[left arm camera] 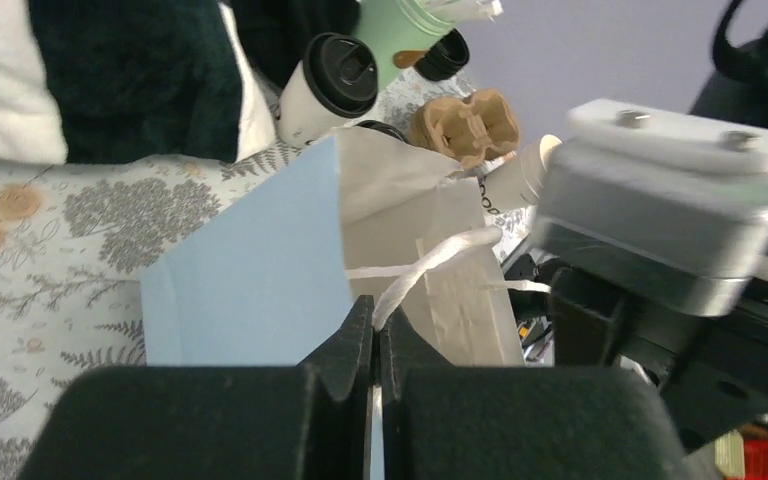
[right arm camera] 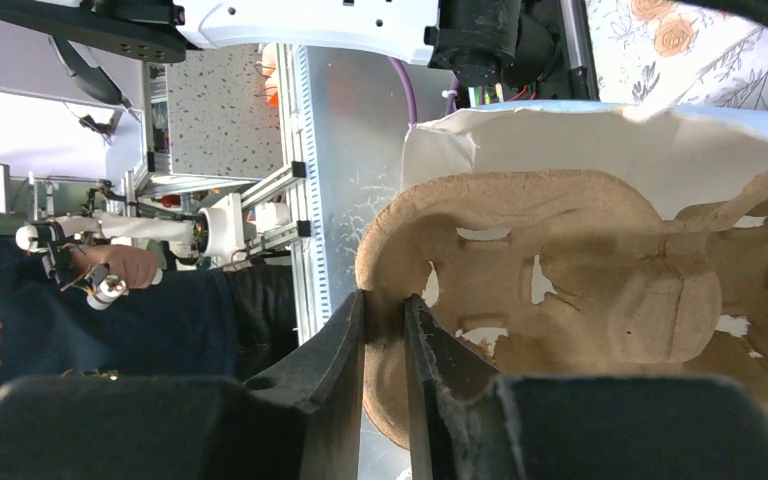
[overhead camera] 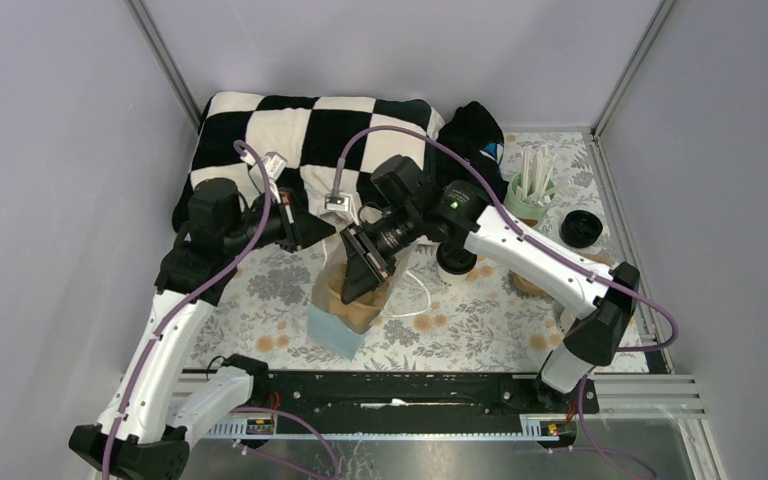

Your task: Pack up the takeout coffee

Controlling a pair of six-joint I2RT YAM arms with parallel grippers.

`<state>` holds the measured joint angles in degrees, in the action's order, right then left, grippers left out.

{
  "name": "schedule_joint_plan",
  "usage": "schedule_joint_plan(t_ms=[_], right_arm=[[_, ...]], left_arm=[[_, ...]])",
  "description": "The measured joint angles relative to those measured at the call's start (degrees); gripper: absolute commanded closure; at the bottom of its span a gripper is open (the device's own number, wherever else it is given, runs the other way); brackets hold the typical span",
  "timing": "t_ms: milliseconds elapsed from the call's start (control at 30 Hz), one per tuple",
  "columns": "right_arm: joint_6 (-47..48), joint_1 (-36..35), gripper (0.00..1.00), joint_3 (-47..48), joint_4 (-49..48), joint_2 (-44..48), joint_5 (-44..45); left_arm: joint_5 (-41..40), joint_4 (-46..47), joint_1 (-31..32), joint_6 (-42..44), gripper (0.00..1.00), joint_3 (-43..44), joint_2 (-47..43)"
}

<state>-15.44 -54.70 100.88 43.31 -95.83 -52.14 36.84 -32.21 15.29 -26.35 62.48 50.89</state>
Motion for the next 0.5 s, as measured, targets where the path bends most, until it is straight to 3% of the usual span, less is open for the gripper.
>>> schedule_joint_plan(t_ms=[233,500], right_arm=[[-5.05,1.7,1.0,-7.02,-8.04,3.13,-0.22],[-0.85,3.98,1.0,-6.99,-5.84,3.32,4.63]], left_arm=[[3.61,2.32,3.85,5.09,1.0,0.0,1.6],[5.38,2.56,5.18,7.08,1.0,0.0,1.6]])
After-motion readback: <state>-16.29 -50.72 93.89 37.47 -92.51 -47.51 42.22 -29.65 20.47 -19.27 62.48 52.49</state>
